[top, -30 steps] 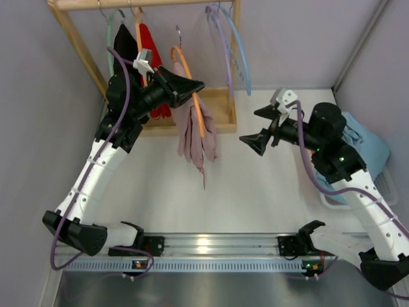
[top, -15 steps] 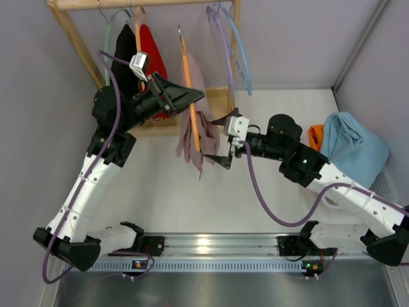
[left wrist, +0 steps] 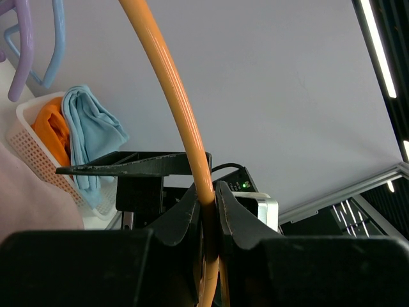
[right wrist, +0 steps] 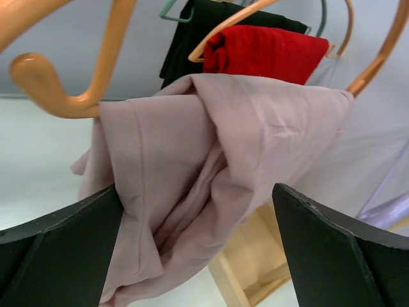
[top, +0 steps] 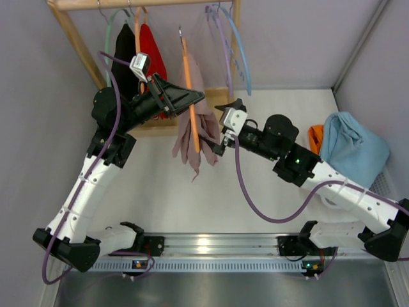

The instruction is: Remove the trousers from the hanger

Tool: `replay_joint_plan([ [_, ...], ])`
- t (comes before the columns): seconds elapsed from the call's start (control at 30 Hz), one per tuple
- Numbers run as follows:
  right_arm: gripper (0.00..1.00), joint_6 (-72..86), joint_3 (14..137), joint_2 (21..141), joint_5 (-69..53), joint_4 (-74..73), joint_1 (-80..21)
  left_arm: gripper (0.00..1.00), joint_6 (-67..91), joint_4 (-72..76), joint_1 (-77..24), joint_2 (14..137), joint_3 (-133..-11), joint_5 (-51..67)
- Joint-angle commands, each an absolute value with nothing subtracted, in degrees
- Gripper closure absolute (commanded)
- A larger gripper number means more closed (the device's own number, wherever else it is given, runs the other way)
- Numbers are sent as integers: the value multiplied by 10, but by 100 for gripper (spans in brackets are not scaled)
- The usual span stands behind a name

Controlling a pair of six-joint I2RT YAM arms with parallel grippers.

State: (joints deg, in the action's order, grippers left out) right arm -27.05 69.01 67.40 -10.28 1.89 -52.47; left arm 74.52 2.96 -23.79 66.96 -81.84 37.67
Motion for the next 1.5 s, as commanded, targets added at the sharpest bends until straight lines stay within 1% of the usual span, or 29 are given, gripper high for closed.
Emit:
replay_joint_plan([
  [0.0,1,-279,693,662,-50,63,-533,100,737,128,-244,649,-832,374],
  [0.3,1,-277,697,681,-24,68,-533,100,741,128,-247,652,-839,371],
  [0.47,1,-273,693,685,-90,64,-533,100,748,134,-247,657,-838,370],
  [0.57,1,-260,699,699,-75,63,-533,100,750,134,-247,659,-839,373],
  [0.6,3,-258,706,702,-60,65,-533,100,750,134,-247,659,-839,373],
  [0.67,12,-254,711,709,-40,73,-526,100,750,134,-247,657,-836,375],
  [0.7,20,-251,715,709,-40,77,-520,100,750,135,-247,655,-834,376],
  [0.8,29,-247,729,713,-40,69,-510,100,753,135,-247,651,-826,374],
  [0.87,31,-248,736,719,-40,62,-508,100,759,134,-248,650,-820,374],
  [0.97,27,-248,744,727,-41,62,-508,100,765,135,-248,650,-815,374],
  [1.03,33,-252,748,733,-44,66,-507,100,766,134,-248,650,-815,376],
  [1.07,39,-253,751,736,-47,69,-506,100,766,135,-249,650,-815,376],
  [1.13,43,-256,756,743,-50,69,-504,100,766,134,-249,649,-815,376],
  [1.33,46,-245,784,763,-67,73,-491,100,767,134,-248,645,-810,378],
  [1.37,48,-244,787,765,-71,72,-489,100,768,134,-249,644,-809,377],
  [1.4,59,-244,795,766,-73,73,-487,100,768,135,-249,643,-808,378],
  [1.47,71,-248,801,770,-72,72,-484,100,768,135,-249,642,-805,377],
])
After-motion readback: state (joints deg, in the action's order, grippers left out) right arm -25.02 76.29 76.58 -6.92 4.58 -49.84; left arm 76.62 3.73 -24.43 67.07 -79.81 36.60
